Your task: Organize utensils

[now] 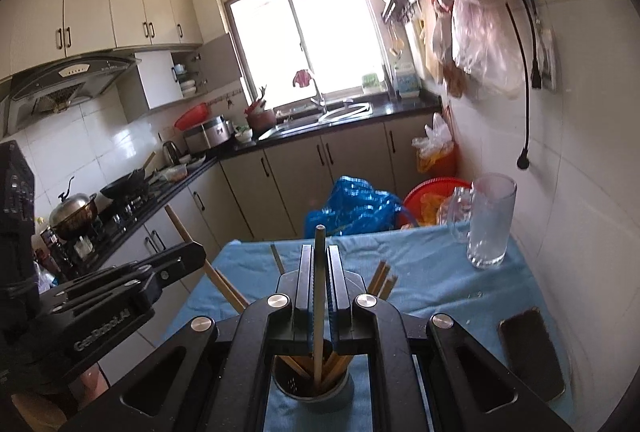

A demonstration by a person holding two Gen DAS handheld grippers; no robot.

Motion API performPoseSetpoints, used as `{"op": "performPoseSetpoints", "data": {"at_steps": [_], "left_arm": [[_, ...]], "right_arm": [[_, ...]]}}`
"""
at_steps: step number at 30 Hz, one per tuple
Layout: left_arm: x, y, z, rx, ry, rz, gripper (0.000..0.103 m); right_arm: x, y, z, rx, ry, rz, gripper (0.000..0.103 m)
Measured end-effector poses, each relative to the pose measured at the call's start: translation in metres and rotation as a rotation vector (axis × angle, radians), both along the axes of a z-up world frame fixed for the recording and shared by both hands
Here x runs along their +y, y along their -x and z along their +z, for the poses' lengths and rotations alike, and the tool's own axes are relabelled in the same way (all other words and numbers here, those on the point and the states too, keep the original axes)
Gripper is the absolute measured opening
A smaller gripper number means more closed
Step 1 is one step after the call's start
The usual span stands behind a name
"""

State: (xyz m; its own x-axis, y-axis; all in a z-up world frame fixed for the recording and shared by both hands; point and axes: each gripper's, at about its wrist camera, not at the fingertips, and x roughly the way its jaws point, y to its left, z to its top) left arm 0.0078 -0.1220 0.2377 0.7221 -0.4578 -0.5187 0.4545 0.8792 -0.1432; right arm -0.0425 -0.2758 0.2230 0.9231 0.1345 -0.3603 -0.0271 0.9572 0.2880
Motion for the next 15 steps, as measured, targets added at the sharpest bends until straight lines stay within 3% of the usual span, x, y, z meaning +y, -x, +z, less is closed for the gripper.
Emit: {"op": "performPoseSetpoints", "data": {"at_steps": [15], "left_arm": [[0.012,0.013,-0.038,0.058,-0.042,0.015,0.005]], "right_arm": [[-0.005,-0.003,-0.034,0.087,-0.041,0.017,0.006]]}}
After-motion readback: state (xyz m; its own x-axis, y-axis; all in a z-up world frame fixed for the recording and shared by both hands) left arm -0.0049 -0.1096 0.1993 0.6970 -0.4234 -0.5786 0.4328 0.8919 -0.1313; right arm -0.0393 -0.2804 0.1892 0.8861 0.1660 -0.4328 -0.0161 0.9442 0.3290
